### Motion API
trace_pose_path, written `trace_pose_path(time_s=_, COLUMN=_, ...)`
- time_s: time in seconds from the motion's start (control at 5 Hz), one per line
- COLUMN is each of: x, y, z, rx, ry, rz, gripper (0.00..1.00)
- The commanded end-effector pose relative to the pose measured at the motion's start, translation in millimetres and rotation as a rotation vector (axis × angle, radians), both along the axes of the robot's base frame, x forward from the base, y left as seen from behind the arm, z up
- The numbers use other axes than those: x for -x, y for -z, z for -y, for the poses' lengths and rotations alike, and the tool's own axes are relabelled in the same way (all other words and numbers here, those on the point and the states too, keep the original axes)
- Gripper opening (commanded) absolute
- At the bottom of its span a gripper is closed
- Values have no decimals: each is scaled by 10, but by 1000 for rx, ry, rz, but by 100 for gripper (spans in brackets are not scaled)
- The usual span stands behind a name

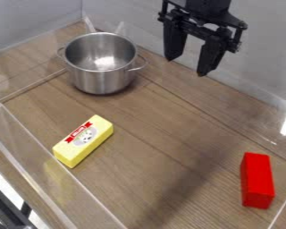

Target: Put butter into the silver pot

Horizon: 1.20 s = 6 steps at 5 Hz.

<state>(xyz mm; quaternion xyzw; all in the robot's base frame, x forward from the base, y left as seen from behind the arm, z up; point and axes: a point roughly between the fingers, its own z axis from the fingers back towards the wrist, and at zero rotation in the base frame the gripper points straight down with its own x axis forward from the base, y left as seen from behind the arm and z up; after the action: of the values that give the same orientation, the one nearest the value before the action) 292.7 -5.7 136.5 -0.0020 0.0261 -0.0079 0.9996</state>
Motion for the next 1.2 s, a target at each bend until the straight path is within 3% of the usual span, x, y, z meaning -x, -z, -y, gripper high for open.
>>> trace_pose_path(time_s=0.0, x=125, y=121, z=41, rx=2, ry=32, rz=-17, gripper=100)
trace_pose_path(time_s=0.2, x=439, y=142, z=18, rx=-4, ry=118, rz=-7, gripper=100)
trace_pose_path(time_s=0.6, x=916, y=178, z=-228, rx=-21, ry=292, rz=31, gripper=100)
trace_pose_path(time_s=0.8, x=1054, y=147, z=-491, rx=-28, ry=344, rz=35, gripper=100)
trace_pose_path(time_s=1.0, x=1162, y=150, z=-758, rx=-36, ry=341, rz=31, gripper=100)
